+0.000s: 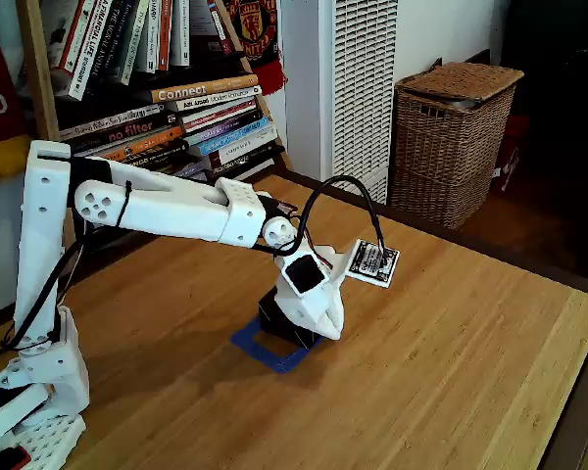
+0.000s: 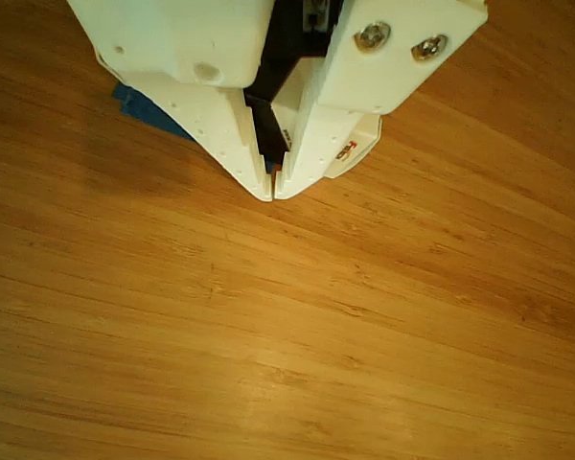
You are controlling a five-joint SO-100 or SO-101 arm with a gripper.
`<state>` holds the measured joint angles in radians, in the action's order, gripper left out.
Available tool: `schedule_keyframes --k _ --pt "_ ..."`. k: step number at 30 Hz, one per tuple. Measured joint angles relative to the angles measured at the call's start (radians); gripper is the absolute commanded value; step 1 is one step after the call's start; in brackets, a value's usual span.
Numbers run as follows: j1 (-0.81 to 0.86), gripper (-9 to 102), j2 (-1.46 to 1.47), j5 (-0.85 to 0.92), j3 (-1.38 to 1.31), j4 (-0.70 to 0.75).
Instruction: Push the box on top of the target
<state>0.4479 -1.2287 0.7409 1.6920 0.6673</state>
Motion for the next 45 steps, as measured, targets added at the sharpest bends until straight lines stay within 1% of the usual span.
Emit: schedule_keyframes --k 6,11,16,21,24,29,33,36,45 --pt "0.0 0 -0.029 0.005 0.0 -0.021" --pt "0.034 0 -0.084 0.063 0.0 -0.06" --pt "0.04 0 -0.106 0.187 -0.029 -0.061" --pt "0.028 0 -0.107 0.288 -0.055 -0.103" --pt "-0.006 0 -0.107 0.393 -0.055 -0.124" --pt "-0.026 0 -0.107 0.637 -0.055 -0.129" --pt "-0.071 0 -0.107 0.776 -0.055 -0.127" --pt "-0.098 0 -0.107 0.847 -0.055 -0.127" --pt "-0.176 0 -0.037 0.971 -0.147 -0.095"
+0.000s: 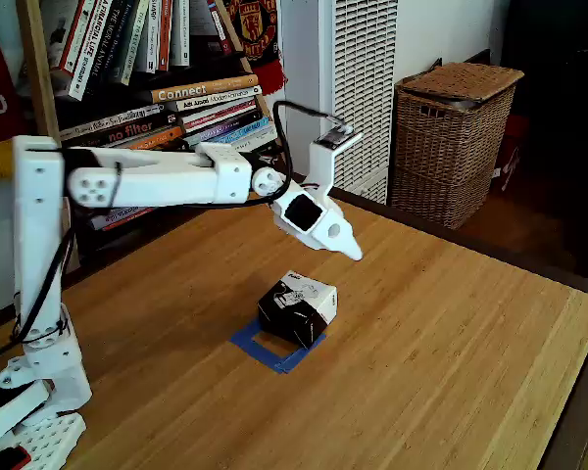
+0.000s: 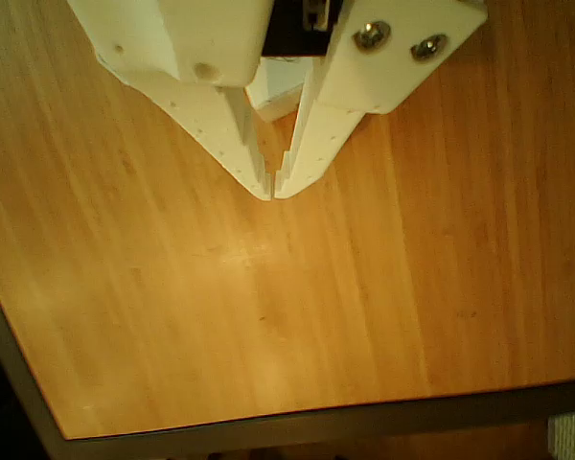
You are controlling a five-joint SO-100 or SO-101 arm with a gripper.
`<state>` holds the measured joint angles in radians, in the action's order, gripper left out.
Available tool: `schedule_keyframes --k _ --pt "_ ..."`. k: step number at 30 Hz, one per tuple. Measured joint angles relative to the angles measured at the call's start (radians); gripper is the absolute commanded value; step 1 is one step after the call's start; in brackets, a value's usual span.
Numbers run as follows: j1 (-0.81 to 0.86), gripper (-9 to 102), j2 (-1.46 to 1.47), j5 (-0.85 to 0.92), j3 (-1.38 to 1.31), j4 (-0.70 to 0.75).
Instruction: Push the box on top of the target
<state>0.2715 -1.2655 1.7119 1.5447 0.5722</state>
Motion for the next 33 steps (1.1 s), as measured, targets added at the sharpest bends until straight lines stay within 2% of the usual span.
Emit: schedule_keyframes --k 17,33 --pt "-0.043 0 0.123 0.081 -0.043 0.041" --pt "-0.052 0 0.123 0.114 -0.015 0.078"
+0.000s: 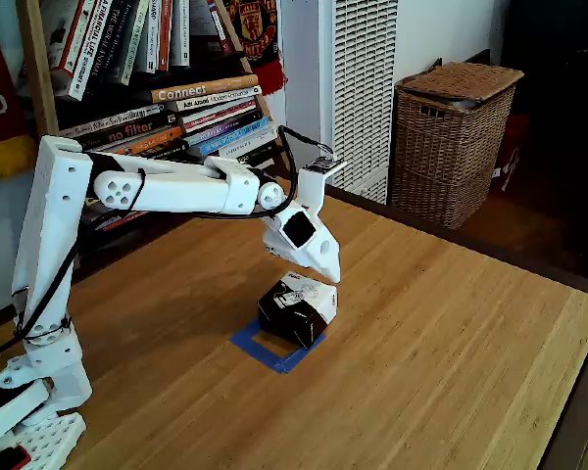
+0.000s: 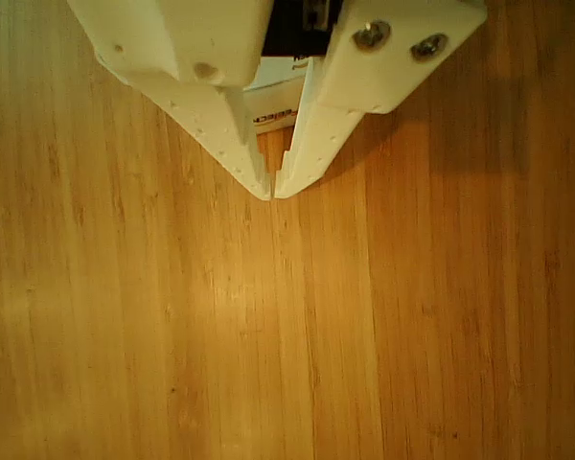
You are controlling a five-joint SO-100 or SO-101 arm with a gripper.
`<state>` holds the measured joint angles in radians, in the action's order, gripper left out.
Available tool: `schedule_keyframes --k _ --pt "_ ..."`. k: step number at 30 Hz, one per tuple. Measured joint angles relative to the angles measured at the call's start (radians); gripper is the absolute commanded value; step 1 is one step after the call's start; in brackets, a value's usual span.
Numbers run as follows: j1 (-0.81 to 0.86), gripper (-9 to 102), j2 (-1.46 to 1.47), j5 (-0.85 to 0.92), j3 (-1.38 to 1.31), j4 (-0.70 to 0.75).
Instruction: Push the box on top of the target
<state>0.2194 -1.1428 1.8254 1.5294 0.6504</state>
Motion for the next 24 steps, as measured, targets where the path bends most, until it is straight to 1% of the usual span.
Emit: schedule_keyframes --k 24 --pt "0.0 0 -0.049 0.043 0.046 0.118"
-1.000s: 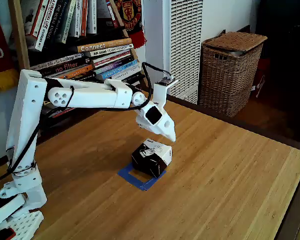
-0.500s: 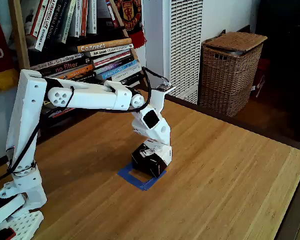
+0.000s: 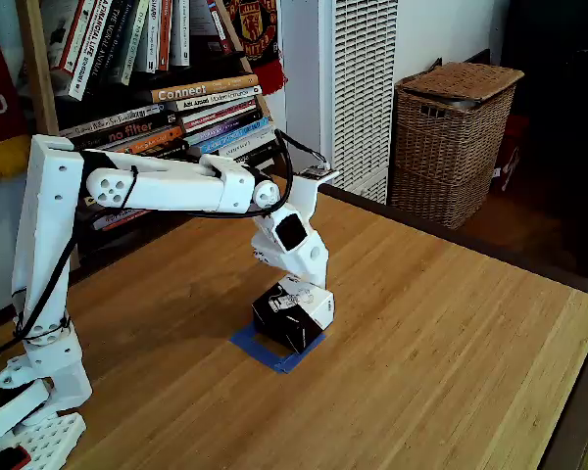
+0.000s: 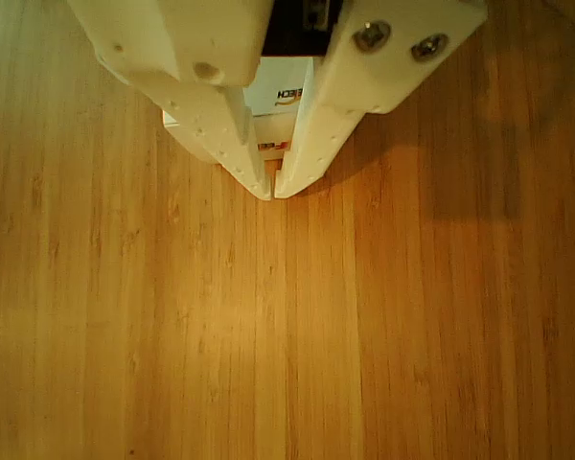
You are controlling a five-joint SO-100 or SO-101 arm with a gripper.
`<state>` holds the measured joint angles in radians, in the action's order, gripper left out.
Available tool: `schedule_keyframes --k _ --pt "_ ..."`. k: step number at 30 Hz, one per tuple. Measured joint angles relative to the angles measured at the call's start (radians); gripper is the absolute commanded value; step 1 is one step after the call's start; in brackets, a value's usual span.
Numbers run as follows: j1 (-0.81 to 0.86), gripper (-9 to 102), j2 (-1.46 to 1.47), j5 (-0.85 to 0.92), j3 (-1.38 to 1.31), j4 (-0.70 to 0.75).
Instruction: Push the box on top of the target
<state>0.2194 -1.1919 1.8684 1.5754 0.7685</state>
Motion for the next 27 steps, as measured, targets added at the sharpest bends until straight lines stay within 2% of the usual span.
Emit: schedule_keyframes --k 27 --pt "0.008 0 -0.037 0.034 0.071 0.04"
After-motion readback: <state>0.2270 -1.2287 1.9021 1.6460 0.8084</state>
